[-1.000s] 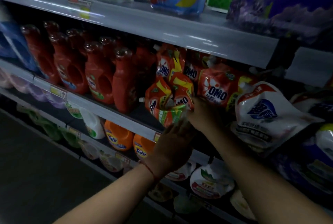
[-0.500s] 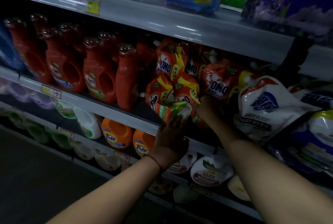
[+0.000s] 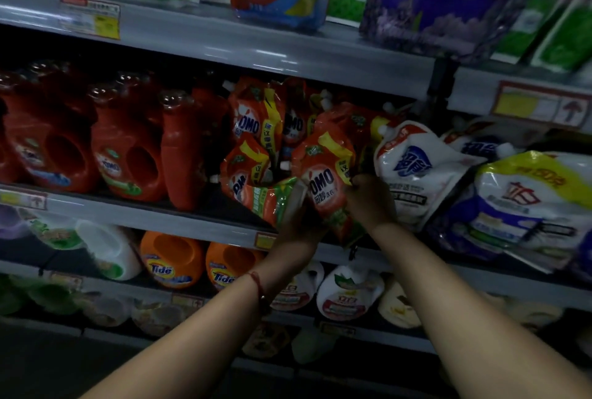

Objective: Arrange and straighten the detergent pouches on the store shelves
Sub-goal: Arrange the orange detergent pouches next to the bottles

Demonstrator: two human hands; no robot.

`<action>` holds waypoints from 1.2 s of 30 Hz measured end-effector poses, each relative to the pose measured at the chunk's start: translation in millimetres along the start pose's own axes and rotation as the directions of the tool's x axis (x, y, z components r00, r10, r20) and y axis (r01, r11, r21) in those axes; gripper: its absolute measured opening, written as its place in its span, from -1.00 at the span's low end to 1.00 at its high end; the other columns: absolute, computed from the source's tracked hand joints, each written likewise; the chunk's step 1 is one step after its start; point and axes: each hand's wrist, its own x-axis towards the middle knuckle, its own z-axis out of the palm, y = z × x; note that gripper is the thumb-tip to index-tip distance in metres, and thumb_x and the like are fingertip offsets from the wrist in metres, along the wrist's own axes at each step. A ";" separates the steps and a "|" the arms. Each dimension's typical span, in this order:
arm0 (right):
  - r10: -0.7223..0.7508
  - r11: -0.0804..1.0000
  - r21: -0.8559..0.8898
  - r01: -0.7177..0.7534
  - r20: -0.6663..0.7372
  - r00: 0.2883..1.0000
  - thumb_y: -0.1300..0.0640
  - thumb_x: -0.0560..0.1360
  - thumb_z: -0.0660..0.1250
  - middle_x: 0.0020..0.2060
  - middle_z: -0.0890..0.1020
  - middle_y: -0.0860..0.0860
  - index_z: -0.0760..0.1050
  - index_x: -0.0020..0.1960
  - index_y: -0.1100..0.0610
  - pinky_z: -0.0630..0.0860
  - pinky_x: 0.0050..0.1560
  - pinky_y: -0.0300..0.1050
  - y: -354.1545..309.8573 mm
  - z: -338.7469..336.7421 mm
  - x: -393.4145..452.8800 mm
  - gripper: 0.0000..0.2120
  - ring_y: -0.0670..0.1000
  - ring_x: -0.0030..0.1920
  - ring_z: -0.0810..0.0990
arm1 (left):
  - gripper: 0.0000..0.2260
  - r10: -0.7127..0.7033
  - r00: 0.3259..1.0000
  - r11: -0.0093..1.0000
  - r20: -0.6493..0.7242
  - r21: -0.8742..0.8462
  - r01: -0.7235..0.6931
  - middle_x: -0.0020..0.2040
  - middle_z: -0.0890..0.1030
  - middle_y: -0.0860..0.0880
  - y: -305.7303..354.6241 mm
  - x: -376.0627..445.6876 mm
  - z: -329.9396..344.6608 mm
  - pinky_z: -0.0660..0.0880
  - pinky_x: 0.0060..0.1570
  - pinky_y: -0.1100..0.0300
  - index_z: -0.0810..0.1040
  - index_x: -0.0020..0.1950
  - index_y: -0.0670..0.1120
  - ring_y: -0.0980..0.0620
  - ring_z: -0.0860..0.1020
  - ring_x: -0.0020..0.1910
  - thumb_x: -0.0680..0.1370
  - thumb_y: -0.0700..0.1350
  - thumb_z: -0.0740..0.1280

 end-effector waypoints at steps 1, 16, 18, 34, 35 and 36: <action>-0.008 1.000 -0.011 0.008 -0.007 1.000 0.06 0.58 0.21 -0.03 0.60 0.17 0.57 0.02 0.21 0.33 -0.16 -0.11 0.1 -3.9 -2.2 -0.75 0.17 -0.04 0.55 | -0.71 -0.058 0.998 0.996 0.015 -0.072 0.059 0.16 0.49 0.19 0.3 -1.5 -0.2 0.52 -0.18 0.43 0.32 0.32 0.19 0.16 0.51 0.03 0.65 -0.08 0.28; 0.033 0.921 0.388 -0.044 0.035 0.999 0.09 0.57 0.34 0.00 0.67 0.02 0.61 0.16 0.14 0.52 -0.07 -0.21 36.2 -16.3 -60.2 -0.79 0.00 -0.02 0.62 | -0.76 -0.165 0.949 0.880 0.269 -0.395 0.265 0.08 0.68 -0.08 3.9 -12.5 30.0 0.66 -0.07 0.09 0.51 0.25 0.11 -0.04 0.65 0.06 0.60 -0.11 0.34; 0.000 0.896 0.445 -0.011 0.024 1.000 0.19 0.58 0.33 -0.12 0.66 -0.03 0.62 0.11 0.14 0.44 -0.29 -0.42 40.7 -20.1 -68.6 -0.85 -0.12 -0.16 0.59 | -0.76 -0.135 0.973 0.892 0.189 -0.405 0.202 0.03 0.71 -0.06 -2.9 -12.0 41.2 0.67 -0.05 0.05 0.54 0.22 0.11 -0.04 0.68 0.01 0.59 -0.16 0.35; 0.036 0.666 0.741 -0.087 0.084 0.996 -0.16 0.57 0.28 0.12 0.65 -0.16 0.57 0.20 -0.12 0.51 0.16 -0.08 54.5 -15.3 -61.4 -0.73 -0.12 0.15 0.60 | -0.35 0.326 0.905 0.938 -0.274 -0.030 -0.346 0.38 0.46 -0.13 -8.0 15.7 58.1 0.54 0.24 -0.06 0.29 0.55 0.09 -0.04 0.51 0.34 0.50 0.01 0.43; 0.035 0.656 0.747 -0.107 0.112 0.993 -0.17 0.56 0.28 0.11 0.65 -0.16 0.57 0.19 -0.14 0.51 0.12 -0.10 54.7 -12.0 -58.2 -0.74 -0.12 0.13 0.61 | -0.31 0.324 0.905 0.944 -0.276 0.034 -0.328 0.38 0.45 -0.14 -13.5 21.2 57.4 0.54 0.24 -0.08 0.26 0.57 0.10 -0.05 0.50 0.34 0.47 0.08 0.42; 0.039 0.653 0.747 -0.128 0.136 0.990 -0.18 0.56 0.27 0.11 0.65 -0.14 0.56 0.17 -0.16 0.52 0.06 -0.12 53.8 -9.7 -55.1 -0.76 -0.12 0.11 0.61 | -0.28 0.320 0.907 0.947 -0.273 0.094 -0.306 0.38 0.43 -0.14 -17.8 25.7 56.7 0.55 0.24 -0.05 0.23 0.58 0.08 -0.05 0.50 0.33 0.45 0.12 0.38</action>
